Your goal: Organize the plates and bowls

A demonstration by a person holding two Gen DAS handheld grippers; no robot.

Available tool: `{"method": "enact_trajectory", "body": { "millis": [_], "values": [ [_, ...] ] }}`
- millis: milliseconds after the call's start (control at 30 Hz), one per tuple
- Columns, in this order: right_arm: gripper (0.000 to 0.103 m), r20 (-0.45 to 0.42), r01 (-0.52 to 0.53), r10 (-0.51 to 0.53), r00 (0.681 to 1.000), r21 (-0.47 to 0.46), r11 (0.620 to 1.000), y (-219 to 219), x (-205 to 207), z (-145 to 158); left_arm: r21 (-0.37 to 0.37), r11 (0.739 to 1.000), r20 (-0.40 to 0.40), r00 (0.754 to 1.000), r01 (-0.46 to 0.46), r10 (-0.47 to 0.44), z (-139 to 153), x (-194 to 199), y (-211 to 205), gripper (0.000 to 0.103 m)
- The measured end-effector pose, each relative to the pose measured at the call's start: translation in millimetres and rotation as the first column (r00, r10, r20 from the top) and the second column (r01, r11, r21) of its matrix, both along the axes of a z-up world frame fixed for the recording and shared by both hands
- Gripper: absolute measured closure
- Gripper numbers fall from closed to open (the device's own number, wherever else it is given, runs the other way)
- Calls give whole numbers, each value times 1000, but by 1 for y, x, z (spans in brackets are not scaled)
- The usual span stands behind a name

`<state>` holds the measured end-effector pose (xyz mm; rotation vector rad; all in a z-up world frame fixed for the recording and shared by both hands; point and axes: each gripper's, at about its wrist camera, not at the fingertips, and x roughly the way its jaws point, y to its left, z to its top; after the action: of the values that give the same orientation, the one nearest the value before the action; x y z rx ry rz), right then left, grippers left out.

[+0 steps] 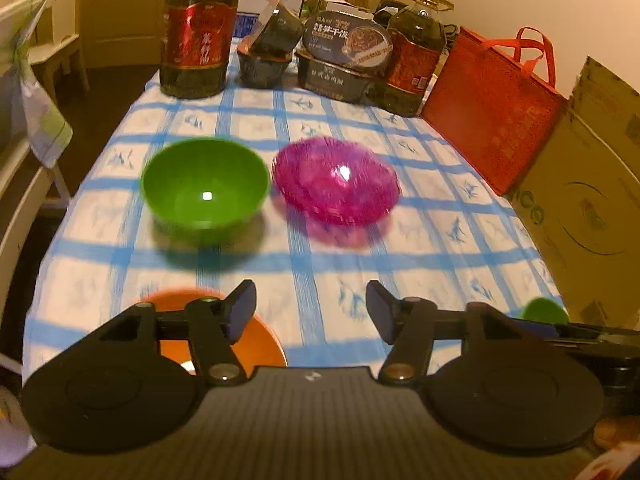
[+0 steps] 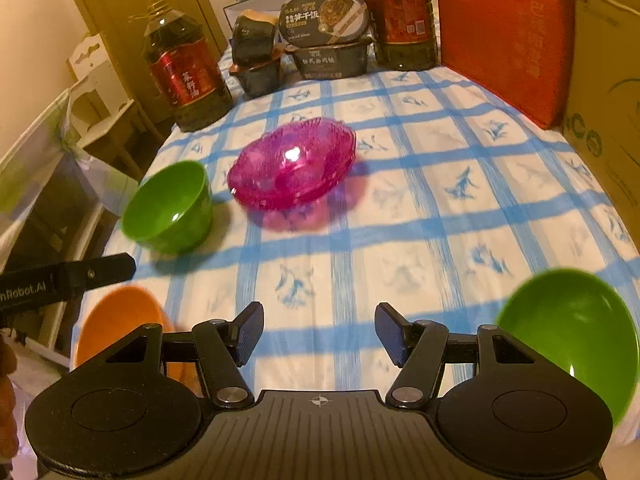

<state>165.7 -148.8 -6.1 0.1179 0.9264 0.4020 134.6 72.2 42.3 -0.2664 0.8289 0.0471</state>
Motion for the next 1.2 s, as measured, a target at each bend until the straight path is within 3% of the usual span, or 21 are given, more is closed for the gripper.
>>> {"method": "enact_trajectory", "body": {
  "millis": [367,567,1200],
  "values": [
    [40,-31,-36,37,999,25,999,2,-49,-9,-13,1000,4,1000,-12,12,-8,-56,-11,33],
    [39,-52,-53,54,997,32,998,5,-63,-15,-32,998,-3,999,-45,45,-13,-75,-2,33],
    [39,-73,-66,68,995,27,997,10,-71,-24,-33,993,-22,993,-117,117,-22,-110,27,28]
  ]
}}
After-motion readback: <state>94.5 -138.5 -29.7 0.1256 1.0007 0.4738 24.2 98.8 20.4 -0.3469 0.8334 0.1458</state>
